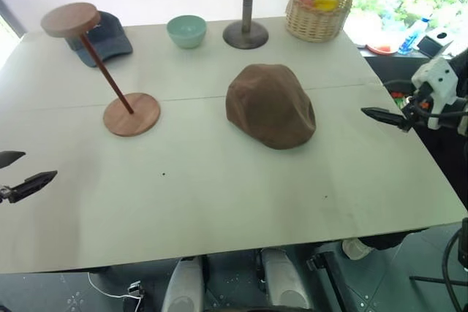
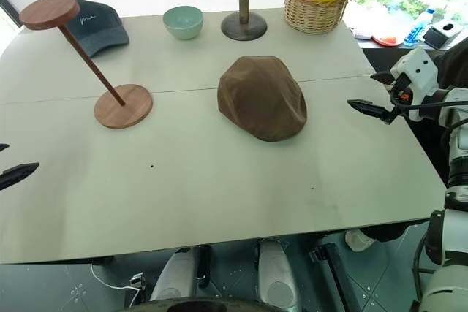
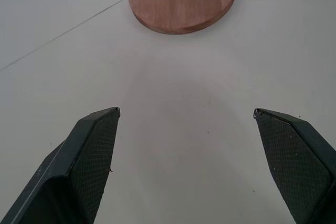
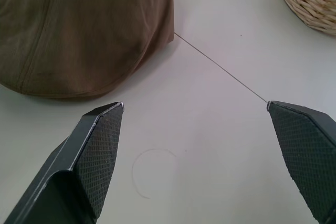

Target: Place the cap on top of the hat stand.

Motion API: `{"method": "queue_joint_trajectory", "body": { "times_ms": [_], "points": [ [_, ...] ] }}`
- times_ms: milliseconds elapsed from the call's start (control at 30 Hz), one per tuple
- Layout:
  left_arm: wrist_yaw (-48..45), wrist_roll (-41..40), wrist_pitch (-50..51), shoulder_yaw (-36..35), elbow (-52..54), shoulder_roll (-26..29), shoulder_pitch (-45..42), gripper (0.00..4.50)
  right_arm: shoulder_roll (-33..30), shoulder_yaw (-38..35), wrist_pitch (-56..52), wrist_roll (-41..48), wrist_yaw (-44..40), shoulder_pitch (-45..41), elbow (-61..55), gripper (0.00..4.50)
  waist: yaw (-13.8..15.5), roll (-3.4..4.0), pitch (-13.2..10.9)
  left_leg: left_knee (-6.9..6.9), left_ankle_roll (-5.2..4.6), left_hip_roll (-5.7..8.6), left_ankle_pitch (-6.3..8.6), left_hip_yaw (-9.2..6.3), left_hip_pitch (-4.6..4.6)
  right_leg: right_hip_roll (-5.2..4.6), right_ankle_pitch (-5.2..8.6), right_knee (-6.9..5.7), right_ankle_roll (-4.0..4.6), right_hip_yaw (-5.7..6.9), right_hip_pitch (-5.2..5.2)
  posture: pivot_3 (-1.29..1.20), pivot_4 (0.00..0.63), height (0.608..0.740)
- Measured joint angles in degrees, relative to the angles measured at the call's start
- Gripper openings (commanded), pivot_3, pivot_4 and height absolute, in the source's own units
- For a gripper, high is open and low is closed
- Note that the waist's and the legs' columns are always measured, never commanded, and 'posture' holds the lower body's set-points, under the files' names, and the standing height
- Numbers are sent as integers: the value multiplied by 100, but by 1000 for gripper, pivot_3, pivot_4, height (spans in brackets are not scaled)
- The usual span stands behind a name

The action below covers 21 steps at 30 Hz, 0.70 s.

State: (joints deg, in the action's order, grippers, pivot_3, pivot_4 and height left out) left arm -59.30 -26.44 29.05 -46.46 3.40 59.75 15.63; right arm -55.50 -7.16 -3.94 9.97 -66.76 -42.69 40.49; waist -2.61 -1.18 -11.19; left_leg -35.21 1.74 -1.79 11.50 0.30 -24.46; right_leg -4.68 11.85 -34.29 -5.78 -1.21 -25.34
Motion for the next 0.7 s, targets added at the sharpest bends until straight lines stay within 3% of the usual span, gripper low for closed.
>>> {"method": "queue_joint_trajectory", "body": {
  "times_ms": [300,700],
  "points": [
    [-152,14,-71,1,-72,0,-136,4290,35,-2,218,-6,9,0,217,4477,2,0,0,-4,0,0,-1,3,1,1,-1,-5,-1,-2,2,0,150,740],
    [-402,-434,573,250,-259,291,-1137,4290,24,-6,276,-50,53,-22,177,4477,13,0,0,-12,0,1,-1,4,2,2,-2,-18,-4,-2,3,0,150,740]
  ]
}}
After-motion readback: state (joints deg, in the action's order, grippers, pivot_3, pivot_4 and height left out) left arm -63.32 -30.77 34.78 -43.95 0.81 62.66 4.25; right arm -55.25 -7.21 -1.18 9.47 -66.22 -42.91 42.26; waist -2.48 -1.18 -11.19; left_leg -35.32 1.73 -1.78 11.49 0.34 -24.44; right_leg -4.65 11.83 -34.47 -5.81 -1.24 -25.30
